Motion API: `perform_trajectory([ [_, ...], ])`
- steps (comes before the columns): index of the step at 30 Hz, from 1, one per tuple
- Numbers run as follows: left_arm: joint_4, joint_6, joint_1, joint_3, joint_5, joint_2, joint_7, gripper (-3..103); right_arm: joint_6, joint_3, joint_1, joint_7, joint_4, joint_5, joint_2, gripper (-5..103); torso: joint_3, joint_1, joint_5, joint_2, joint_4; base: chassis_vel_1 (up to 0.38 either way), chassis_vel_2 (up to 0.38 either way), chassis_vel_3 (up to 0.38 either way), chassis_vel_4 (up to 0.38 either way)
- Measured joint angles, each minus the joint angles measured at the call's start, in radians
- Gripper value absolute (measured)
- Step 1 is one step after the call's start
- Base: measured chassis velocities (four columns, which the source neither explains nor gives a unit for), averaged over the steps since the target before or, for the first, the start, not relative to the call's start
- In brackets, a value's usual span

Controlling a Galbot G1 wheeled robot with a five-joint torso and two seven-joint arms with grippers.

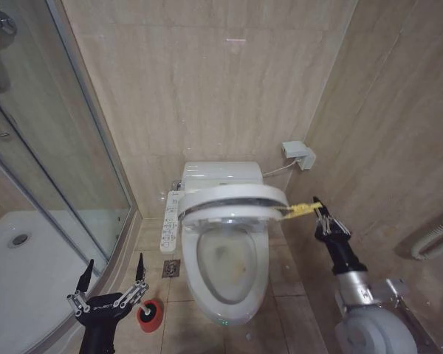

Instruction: Open the toilet lid, clean the toilet bowl with a toilet brush, close the toilet lid, and flush.

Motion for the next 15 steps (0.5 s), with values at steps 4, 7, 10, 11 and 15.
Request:
perform_trajectory([
  [4,0.0,0.0,0.0,0.0,0.0,0.0,0.0,100,-0.026,-0.027,0.072,0.03,0.002,0.007,0.005,0,0.0,0.0,0.0001,0.0,-0.0002,0.0,0.0,0.0,0.0],
  [7,0.0,0.0,0.0,0.0,0.0,0.0,0.0,100,-0.043,-0.046,0.125,0.049,-0.006,0.008,0.0,0,0.0,0.0,0.0001,0.0,-0.0003,0.0,0.0,0.0,0.0],
  [10,0.0,0.0,0.0,0.0,0.0,0.0,0.0,100,-0.067,-0.066,0.209,0.074,-0.022,0.009,-0.019,0,0.0,0.0,0.0001,0.0,-0.0001,0.0,0.0,0.0,0.0],
  [11,0.0,0.0,0.0,0.0,0.0,0.0,0.0,100,-0.077,-0.071,0.238,0.083,-0.027,0.013,-0.025,0,0.0,0.0,0.0001,0.0,-0.0001,0.0,0.0,0.0,0.0],
  [15,0.0,0.0,0.0,0.0,0.0,0.0,0.0,100,-0.095,-0.087,0.309,0.103,-0.049,0.02,-0.033,0,0.0,0.0,0.0001,0.0,0.0002,0.0,0.0,0.0,0.0],
])
